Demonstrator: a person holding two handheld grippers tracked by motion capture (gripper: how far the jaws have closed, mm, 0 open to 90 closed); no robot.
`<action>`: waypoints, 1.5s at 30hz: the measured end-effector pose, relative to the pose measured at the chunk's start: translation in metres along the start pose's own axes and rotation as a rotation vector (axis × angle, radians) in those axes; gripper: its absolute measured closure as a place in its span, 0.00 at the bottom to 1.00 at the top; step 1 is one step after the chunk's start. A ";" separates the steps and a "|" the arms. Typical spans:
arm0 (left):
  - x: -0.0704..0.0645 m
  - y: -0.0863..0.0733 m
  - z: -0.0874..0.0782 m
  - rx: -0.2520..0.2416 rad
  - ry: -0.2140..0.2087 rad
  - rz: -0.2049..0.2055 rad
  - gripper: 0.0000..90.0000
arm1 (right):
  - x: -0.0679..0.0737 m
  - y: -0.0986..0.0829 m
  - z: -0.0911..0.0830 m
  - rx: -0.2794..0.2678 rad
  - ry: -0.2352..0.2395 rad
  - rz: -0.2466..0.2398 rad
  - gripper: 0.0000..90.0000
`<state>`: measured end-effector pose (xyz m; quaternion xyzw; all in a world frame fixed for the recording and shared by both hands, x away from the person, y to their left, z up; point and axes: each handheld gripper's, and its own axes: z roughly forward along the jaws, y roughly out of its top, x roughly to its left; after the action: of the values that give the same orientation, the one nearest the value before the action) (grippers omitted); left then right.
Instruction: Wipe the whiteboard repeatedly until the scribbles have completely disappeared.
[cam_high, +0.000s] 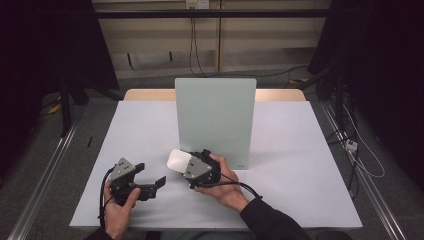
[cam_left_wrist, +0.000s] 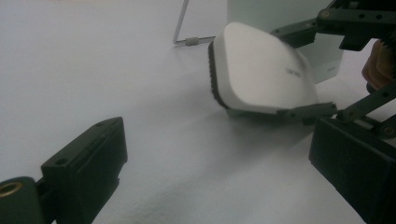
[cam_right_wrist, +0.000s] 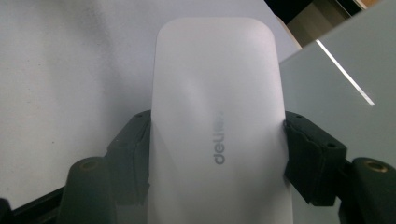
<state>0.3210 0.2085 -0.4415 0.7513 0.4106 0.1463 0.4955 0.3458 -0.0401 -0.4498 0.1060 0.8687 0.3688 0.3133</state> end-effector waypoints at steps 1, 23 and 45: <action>0.000 0.000 0.000 0.000 0.000 0.001 0.05 | 0.002 0.000 0.003 0.002 0.005 -0.015 0.35; 0.000 0.000 -0.001 -0.001 0.001 -0.003 0.05 | -0.048 0.006 -0.041 -0.044 -0.130 0.033 0.35; 0.000 0.000 -0.001 -0.002 -0.001 0.001 0.05 | -0.006 -0.014 -0.014 0.029 0.010 -0.025 0.35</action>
<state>0.3205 0.2089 -0.4413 0.7511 0.4099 0.1466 0.4963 0.3424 -0.0607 -0.4498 0.0976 0.8768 0.3527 0.3120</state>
